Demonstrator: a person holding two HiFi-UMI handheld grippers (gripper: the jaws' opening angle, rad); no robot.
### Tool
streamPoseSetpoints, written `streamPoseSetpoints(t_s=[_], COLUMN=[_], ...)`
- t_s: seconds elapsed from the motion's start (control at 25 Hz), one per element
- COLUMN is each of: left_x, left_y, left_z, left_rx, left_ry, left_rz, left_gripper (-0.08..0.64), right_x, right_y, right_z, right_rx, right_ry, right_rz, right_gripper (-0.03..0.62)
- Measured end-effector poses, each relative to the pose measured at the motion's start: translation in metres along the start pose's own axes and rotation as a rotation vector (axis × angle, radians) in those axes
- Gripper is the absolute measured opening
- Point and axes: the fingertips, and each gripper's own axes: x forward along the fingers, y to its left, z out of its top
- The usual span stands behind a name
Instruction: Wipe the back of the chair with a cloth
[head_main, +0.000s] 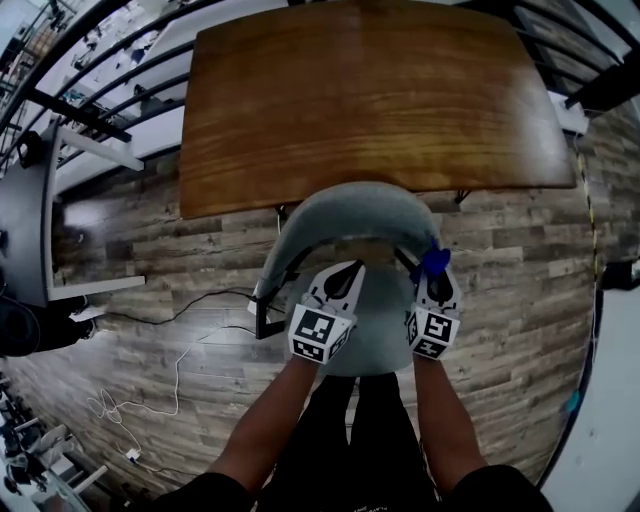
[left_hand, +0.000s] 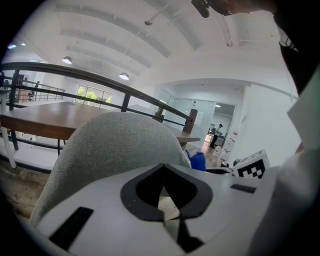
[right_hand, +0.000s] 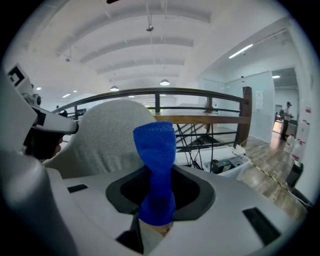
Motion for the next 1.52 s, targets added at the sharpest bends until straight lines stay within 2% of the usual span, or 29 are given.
streamPoseSetpoints(t_s=[0.28,0.52,0.84,1.24,1.52], left_x=[-0.027,-0.057,-0.103,-0.139,-0.146], left_y=[0.038,0.068,0.098,0.13,0.147], left_z=[-0.009,-0.025,-0.059,-0.084,-0.093], left_rx=[-0.07,-0.14,-0.214,-0.274,-0.296], left_ry=[-0.005,-0.021,-0.024,-0.053,-0.063], left_rz=[0.099,0.21,0.361,0.452,0.473], left_gripper=[-0.002,-0.002,-0.002,-0.002,-0.002], right_x=[0.011,0.012,0.01,0.015,0.033], right_y=[0.09,0.174,0.251,0.326,0.348], right_z=[0.017,0.001,-0.016,-0.041,-0.048], right_rx=[-0.158,-0.232,-0.387,-0.414,-0.448], right_ry=[-0.033,-0.014,-0.033,-0.009,-0.002], right_rz=[0.231,0.441,0.689,0.842,0.875], right_gripper=[0.117,0.117,0.117,0.117,0.117])
